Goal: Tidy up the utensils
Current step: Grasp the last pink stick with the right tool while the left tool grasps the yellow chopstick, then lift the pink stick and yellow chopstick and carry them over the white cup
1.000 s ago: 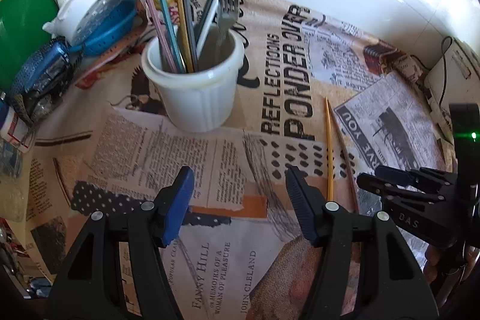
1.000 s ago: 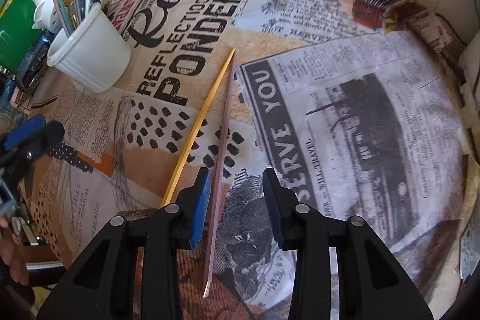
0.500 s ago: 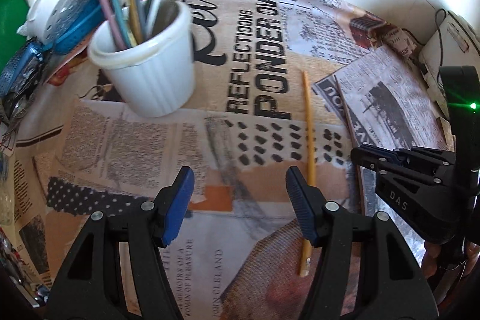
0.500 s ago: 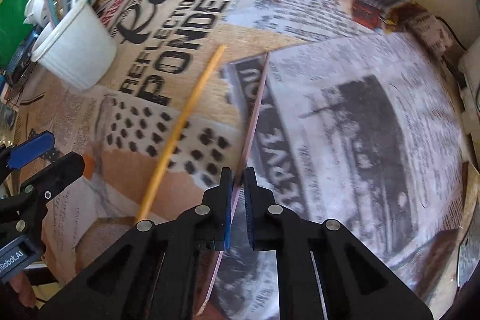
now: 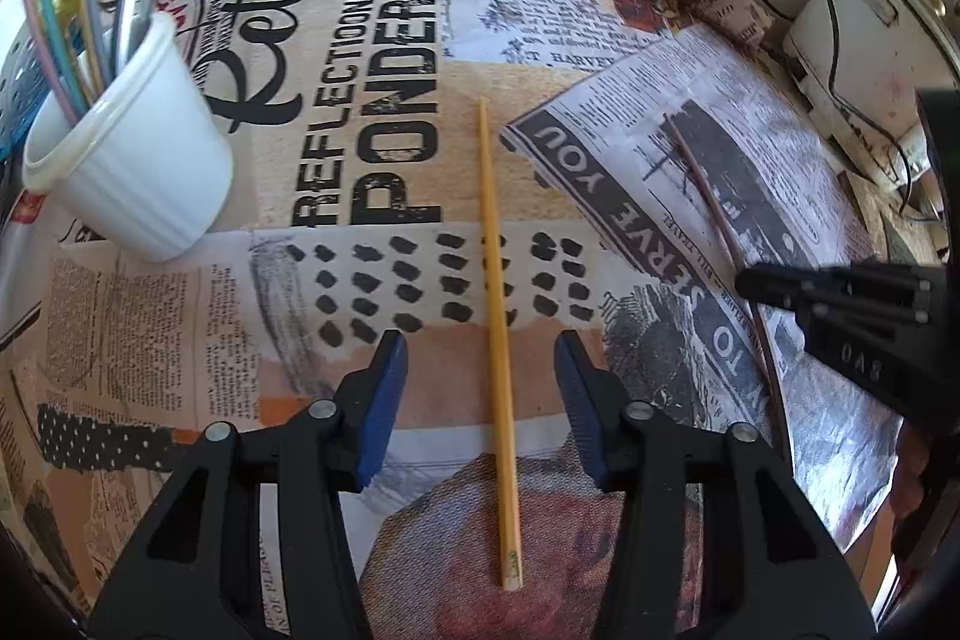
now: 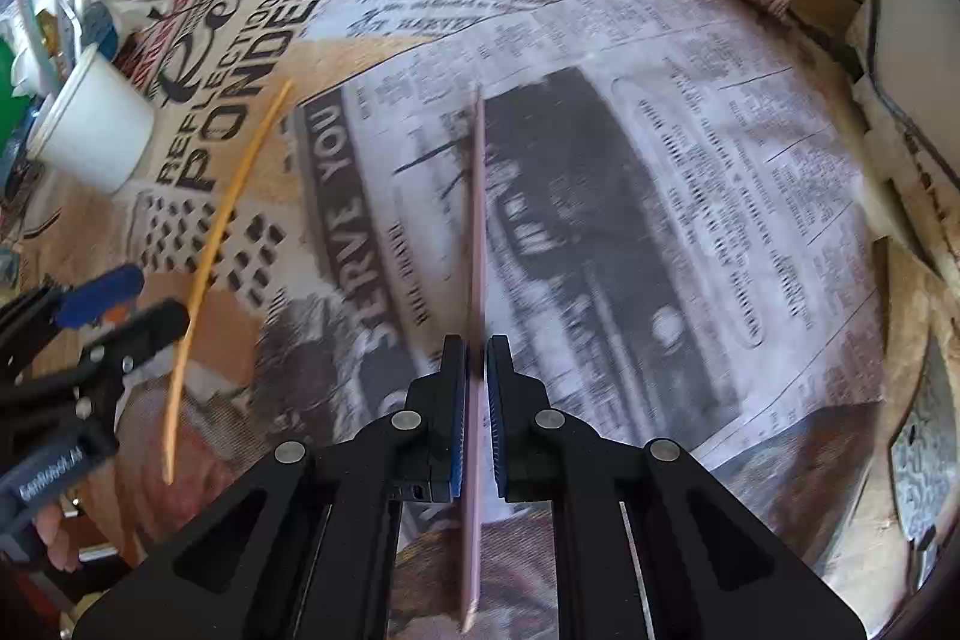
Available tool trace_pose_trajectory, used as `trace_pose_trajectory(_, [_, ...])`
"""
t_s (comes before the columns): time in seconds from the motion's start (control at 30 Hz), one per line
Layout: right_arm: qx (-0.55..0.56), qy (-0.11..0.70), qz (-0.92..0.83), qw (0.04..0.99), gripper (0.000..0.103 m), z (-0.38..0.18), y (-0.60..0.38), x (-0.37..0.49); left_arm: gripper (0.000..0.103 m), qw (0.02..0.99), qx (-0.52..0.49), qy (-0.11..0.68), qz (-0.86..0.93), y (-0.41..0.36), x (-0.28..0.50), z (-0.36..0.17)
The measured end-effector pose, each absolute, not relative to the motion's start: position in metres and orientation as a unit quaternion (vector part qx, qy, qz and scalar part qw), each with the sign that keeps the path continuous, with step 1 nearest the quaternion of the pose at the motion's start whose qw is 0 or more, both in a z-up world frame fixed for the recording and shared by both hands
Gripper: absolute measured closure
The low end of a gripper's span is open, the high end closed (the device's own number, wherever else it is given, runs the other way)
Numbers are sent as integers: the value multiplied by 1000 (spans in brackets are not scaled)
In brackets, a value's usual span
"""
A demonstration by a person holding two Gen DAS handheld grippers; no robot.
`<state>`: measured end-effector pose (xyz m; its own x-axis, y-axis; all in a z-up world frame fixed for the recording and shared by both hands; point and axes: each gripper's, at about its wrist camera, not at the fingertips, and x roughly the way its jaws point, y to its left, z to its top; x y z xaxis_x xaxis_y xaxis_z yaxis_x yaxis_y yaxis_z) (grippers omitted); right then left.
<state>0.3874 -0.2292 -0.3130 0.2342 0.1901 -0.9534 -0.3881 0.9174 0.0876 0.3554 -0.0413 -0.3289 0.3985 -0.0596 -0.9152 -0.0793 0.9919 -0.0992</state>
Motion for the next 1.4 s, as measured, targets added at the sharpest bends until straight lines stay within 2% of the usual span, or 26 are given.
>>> trace_pose_trajectory(0.23, [-93,590,179,781,96,-316,-214,407,62,826,-66,560,1,-44,359,-337])
trace_pose_trajectory(0.43, [-162,575,191,779,96,-316,-195,405,63,819,-80,568,-7,-42,360,-341])
trace_pose_trajectory(0.6, [-113,593,205,770,97,-316,-202,414,63,813,-98,573,-28,-44,371,-341])
trace_pose_trajectory(0.67, [-86,594,208,772,97,-311,-215,414,67,811,-98,576,-37,-49,377,-341])
trace_pose_trajectory(0.8, [-58,585,213,780,97,-298,-234,408,85,806,-92,582,-54,-64,391,-343])
trace_pose_trajectory(0.9, [-54,574,208,790,97,-288,-246,407,91,799,-85,591,-73,-80,404,-344])
trace_pose_trajectory(1.4, [-12,552,186,813,97,-265,-296,403,90,772,49,620,-129,-163,456,-346])
